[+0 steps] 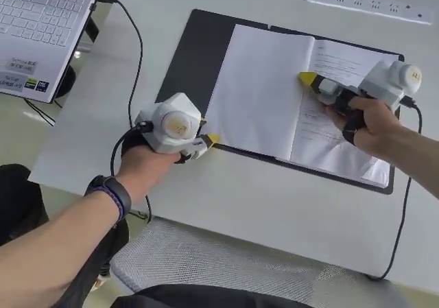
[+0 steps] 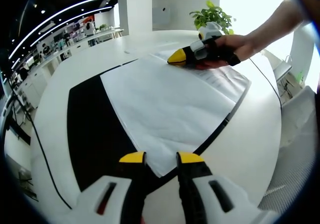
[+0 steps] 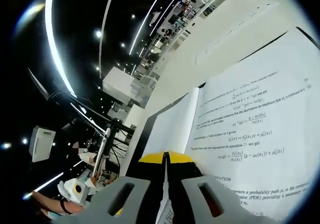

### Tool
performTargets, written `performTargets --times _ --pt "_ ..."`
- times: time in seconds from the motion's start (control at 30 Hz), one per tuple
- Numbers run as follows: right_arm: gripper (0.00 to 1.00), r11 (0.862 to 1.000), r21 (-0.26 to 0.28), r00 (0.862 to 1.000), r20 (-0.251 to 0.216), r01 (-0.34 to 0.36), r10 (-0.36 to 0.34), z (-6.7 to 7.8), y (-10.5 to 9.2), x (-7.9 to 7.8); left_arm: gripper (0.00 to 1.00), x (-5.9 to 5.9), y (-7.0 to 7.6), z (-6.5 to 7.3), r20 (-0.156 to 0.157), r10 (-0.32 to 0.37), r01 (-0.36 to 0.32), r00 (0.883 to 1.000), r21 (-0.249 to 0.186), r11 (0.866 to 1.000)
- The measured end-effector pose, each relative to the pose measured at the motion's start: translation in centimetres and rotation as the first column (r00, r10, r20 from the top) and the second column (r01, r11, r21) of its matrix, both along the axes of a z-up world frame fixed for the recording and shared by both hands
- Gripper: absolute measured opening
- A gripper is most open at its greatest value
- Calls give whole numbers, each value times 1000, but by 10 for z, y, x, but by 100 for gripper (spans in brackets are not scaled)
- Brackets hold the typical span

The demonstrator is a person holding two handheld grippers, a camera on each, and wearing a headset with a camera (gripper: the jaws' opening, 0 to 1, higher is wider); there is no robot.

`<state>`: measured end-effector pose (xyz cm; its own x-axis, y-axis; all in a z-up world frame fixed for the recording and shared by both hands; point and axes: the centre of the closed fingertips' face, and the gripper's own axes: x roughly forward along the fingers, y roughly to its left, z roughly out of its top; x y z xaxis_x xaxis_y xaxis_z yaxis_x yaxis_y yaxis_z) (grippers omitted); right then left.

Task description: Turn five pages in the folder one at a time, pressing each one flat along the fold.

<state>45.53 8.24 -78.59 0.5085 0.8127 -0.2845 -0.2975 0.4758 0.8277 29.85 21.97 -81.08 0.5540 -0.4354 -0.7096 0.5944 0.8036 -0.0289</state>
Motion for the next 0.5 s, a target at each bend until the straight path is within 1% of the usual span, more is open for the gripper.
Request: performTargets --times 0.03,0.13,0.17,0.23,0.33,0.4,0.43,0.47,0.5 --pt "0 1000 5 1000 -1 0 0 -3 -2 5 23 0 0 0 -1 0 0 1000 -1 1000" --pt "0 1000 10 1000 9 11 -11 -4 -3 17 23 0 0 0 -3 -1 1 1000 -1 1000" --pt "0 1000 15 1000 7 21 -21 -9 -6 31 23 0 0 0 -3 -1 1 1000 1 1000" --pt "0 998 25 998 0 57 -57 -6 -7 39 23 0 0 0 -3 0 0 1000 3 1000" --pt "0 993 43 994 -8 108 -108 -8 -10 51 23 0 -1 1 -4 3 -3 1000 0 1000" --pt "0 990 47 991 -10 133 -133 -11 -13 61 23 0 -1 2 -8 10 -10 1000 -9 1000" --pt "0 989 42 990 -1 142 -142 -14 -14 67 24 0 -1 3 -13 23 -23 1000 -29 999" --pt "0 988 37 989 8 149 -149 -15 -15 70 24 0 -1 4 -16 29 -30 999 -39 999" --pt "0 987 35 988 14 154 -155 -17 -15 73 24 0 -1 4 -12 27 -28 1000 -36 999"
